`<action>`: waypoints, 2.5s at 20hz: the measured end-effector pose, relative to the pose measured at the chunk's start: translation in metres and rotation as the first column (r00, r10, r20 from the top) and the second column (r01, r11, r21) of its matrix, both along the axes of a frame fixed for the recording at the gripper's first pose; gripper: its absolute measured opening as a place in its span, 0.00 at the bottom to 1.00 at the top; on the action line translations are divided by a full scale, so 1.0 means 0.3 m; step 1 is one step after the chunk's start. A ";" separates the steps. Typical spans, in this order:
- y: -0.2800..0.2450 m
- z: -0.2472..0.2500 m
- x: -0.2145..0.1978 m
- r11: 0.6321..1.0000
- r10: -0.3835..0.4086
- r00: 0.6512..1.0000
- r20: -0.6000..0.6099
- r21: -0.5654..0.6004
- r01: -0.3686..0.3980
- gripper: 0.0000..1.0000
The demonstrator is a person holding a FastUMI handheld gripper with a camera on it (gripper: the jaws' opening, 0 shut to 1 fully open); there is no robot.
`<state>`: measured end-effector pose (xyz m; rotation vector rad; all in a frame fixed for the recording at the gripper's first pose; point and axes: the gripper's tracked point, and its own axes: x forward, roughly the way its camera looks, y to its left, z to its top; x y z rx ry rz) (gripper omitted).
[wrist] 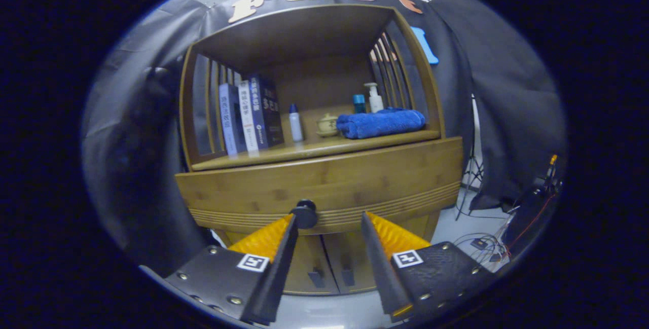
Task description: Pull open the drawer, take out the items inside it, and place them on the countertop above the cabinet.
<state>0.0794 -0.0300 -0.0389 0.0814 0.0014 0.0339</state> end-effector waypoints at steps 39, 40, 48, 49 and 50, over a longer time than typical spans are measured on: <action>0.136 -0.135 -0.246 0.997 0.024 0.996 -0.083 -0.067 -0.029 0.27; 0.154 -0.111 -0.257 0.998 0.051 0.996 -0.070 -0.025 -0.053 0.37; 0.177 0.087 -0.309 0.998 -0.011 0.999 -0.030 -0.059 0.009 1.00; 0.187 0.114 -0.311 0.997 -0.009 1.000 -0.028 -0.072 0.007 1.00; 0.196 0.142 -0.311 0.996 -0.010 1.000 -0.029 -0.087 0.007 1.00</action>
